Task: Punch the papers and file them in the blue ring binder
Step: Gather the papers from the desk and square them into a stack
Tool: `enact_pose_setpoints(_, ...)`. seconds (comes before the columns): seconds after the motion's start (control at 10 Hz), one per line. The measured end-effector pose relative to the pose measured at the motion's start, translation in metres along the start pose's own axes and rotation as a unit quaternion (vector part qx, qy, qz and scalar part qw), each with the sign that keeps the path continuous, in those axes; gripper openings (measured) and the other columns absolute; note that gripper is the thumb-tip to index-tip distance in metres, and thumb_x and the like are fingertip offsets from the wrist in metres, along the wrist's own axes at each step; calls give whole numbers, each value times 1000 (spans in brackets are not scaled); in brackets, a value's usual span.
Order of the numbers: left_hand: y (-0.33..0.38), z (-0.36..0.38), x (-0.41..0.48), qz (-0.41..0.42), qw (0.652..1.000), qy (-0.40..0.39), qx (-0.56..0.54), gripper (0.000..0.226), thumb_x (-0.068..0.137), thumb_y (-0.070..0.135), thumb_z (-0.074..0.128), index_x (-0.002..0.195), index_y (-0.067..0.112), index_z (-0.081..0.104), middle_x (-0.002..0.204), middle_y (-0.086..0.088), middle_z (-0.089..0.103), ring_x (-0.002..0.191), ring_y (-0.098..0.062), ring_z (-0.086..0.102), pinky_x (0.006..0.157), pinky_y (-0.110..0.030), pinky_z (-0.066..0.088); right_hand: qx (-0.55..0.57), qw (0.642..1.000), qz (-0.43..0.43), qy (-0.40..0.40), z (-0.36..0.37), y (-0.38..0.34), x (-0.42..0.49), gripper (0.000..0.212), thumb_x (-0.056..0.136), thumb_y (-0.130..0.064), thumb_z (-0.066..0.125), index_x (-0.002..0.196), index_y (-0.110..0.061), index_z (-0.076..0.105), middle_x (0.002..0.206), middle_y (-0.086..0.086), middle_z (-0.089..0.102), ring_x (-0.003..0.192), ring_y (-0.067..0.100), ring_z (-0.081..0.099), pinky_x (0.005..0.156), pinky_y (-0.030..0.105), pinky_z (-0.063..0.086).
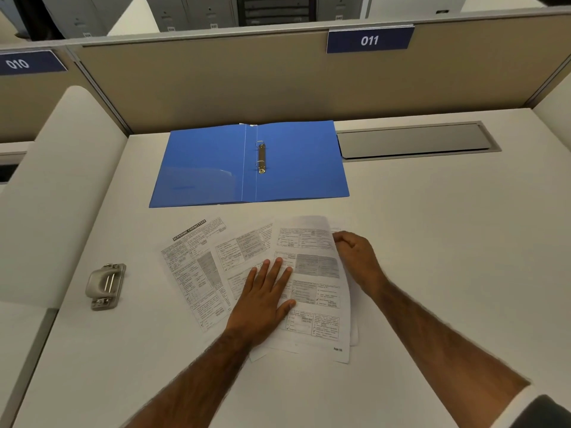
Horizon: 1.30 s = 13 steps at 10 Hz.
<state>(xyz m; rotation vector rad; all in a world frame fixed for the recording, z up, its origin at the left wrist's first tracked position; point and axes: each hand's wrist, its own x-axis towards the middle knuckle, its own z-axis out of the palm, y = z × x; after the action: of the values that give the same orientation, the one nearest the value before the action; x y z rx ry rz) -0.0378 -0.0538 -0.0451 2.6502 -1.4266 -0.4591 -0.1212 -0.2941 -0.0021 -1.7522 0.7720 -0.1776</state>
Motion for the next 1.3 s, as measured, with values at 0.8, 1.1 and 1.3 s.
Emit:
enact_pose_setpoints(0.8,-2,2,1,5,1000,4,9,72,97,68,5,158,33,-13,165,7,-22,151,-16,-24,125,-45,-3,239,956,140,98,3,-12,-33,62,91,-41,71,143,-27,41,120,-1,70,95,17,74,74,33,59)
enact_pose_setpoints(1.1,-2,-1,2,0,1000,15,-25,74,96,70,9,158,35,-9,164,10,-23,152,-15,-21,125,-42,-8,159,972,160,71,15,-5,-49,16,91,-6,69,100,-18,75,104,8,78,87,26,77,78,43,63)
enact_pose_setpoints(1.3,8,-58,13,-146,868,141,-453,88,84,65,62,154,39,17,155,26,34,138,2,40,113,-30,38,194,977,85,17,-7,-26,-52,18,90,-10,71,103,-22,77,104,6,79,88,24,78,76,40,63)
